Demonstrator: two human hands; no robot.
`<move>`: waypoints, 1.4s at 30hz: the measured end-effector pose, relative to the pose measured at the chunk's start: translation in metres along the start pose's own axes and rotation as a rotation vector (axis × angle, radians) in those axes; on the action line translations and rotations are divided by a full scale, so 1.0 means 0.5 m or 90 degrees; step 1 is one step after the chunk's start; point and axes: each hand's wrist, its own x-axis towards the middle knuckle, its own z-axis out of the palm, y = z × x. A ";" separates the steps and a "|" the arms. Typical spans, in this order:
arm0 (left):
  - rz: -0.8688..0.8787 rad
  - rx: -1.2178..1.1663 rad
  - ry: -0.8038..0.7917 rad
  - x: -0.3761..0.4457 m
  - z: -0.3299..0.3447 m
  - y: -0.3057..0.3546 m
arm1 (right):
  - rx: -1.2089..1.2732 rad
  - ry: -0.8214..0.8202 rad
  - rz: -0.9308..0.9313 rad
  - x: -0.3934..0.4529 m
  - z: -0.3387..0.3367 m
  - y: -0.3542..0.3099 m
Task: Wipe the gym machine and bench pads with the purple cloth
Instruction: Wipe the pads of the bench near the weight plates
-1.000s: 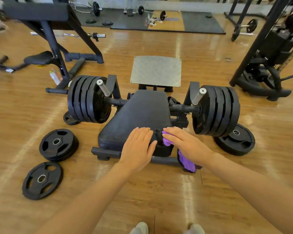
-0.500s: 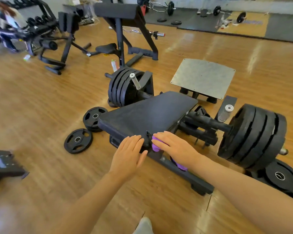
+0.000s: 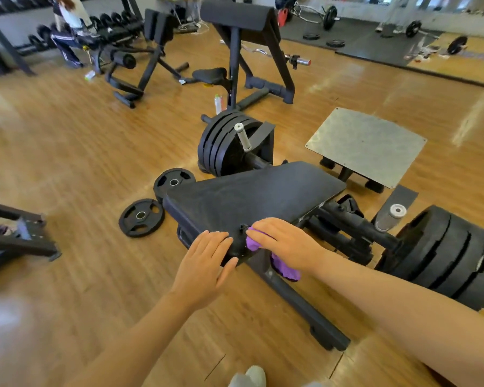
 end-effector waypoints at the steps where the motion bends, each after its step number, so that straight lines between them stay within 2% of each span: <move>1: -0.012 0.005 -0.006 0.002 -0.002 0.006 | 0.006 0.005 -0.010 0.002 -0.002 0.010; 9: -0.191 0.032 -0.004 0.000 -0.002 0.099 | 0.048 0.024 -0.120 0.010 0.005 0.070; 16: -0.310 0.100 0.022 0.001 0.026 0.186 | 0.041 0.100 -0.213 -0.017 0.028 0.092; 21: -0.294 0.110 -0.062 -0.032 0.028 0.185 | 0.064 0.139 -0.212 -0.020 0.057 0.092; 25: -0.248 0.142 -0.056 -0.044 0.034 0.165 | 0.078 0.207 -0.197 0.001 0.101 0.077; 30: -0.185 0.160 0.030 -0.060 0.070 0.136 | 0.121 0.301 -0.167 0.002 0.193 0.064; 32: -0.151 0.166 0.084 -0.063 0.091 0.119 | 0.092 0.355 -0.176 0.009 0.228 0.064; 36: -0.083 0.162 0.242 -0.057 0.150 0.078 | 0.037 0.501 -0.201 0.031 0.263 0.059; 42: 0.003 0.189 0.460 -0.017 0.238 0.020 | -0.087 0.638 -0.184 0.040 0.330 0.067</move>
